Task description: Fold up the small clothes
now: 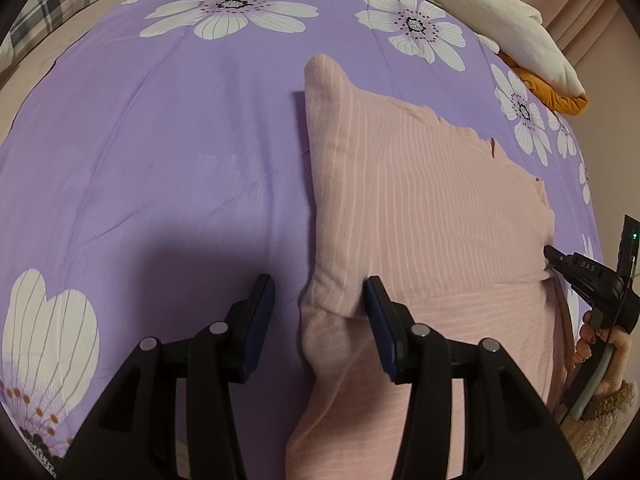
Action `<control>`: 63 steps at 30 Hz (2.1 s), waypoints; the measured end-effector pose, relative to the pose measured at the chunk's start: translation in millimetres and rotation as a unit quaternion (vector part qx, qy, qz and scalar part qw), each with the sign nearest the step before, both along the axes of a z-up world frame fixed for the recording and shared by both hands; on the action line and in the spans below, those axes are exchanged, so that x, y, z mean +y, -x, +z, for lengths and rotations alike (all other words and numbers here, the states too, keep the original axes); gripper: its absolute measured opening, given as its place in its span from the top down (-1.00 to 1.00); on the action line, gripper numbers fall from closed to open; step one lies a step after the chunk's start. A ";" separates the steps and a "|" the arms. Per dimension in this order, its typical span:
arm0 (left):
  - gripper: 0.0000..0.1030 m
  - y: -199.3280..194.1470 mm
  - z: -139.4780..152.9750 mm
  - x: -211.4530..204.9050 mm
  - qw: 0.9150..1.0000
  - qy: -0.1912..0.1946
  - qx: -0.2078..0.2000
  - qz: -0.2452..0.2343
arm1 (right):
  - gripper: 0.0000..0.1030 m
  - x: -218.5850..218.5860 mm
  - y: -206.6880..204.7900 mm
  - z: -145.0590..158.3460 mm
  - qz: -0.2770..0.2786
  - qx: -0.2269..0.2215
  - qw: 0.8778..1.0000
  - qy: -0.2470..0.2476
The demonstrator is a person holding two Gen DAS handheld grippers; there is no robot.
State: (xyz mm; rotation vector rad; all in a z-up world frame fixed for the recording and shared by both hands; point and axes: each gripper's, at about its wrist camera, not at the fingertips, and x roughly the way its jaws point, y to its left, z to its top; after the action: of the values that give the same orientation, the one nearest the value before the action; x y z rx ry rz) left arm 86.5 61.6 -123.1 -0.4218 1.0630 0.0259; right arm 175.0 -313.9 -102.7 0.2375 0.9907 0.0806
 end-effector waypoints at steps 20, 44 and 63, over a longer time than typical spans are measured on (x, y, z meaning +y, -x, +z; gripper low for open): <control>0.12 33.0 5.6 1.5 0.999 0.042 0.015 0.004 | 0.89 1.9 2.5 1.1 -0.005 -0.006 1.000 0.004; -0.42 91.3 47.5 -17.0 0.997 0.047 -0.049 -0.031 | -0.50 -4.8 94.5 75.4 0.037 -0.088 0.995 -0.012; -0.39 156.1 8.3 -42.0 0.997 0.062 -0.015 -0.042 | -0.50 -39.0 193.8 46.3 0.049 -0.085 0.995 -0.017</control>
State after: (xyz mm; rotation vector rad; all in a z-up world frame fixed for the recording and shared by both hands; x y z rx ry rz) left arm -69.6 19.6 -114.9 -0.4874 1.0541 -0.1203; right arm -18.8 -352.9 -56.4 0.2087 0.8308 0.2039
